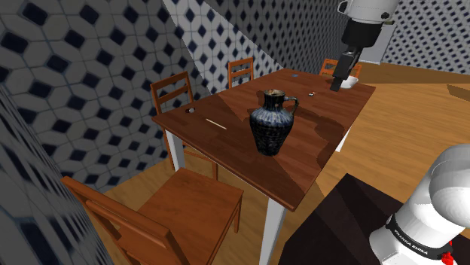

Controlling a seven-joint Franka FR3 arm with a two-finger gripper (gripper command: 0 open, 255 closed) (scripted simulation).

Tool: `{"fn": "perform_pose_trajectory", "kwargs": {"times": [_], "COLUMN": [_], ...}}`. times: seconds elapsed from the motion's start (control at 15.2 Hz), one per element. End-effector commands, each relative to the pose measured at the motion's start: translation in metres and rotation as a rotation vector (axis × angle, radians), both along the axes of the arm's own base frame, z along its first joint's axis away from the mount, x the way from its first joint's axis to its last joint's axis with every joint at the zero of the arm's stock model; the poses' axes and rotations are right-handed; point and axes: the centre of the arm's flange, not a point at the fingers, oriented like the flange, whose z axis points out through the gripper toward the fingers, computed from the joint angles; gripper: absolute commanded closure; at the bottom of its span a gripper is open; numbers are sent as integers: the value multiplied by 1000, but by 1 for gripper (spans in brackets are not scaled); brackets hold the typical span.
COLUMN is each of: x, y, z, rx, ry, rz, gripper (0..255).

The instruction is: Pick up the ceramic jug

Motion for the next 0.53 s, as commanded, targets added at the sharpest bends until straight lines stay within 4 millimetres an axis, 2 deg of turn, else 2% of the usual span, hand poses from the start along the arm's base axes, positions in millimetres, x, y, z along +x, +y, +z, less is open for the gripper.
{"fn": "perform_pose_trajectory", "kwargs": {"times": [0.0, 0.46], "x": [0, 77], "y": [0, -47], "z": [0, -37], "rx": [0, 3], "ry": [0, 49], "rz": [0, 94], "gripper": [0, 0]}}
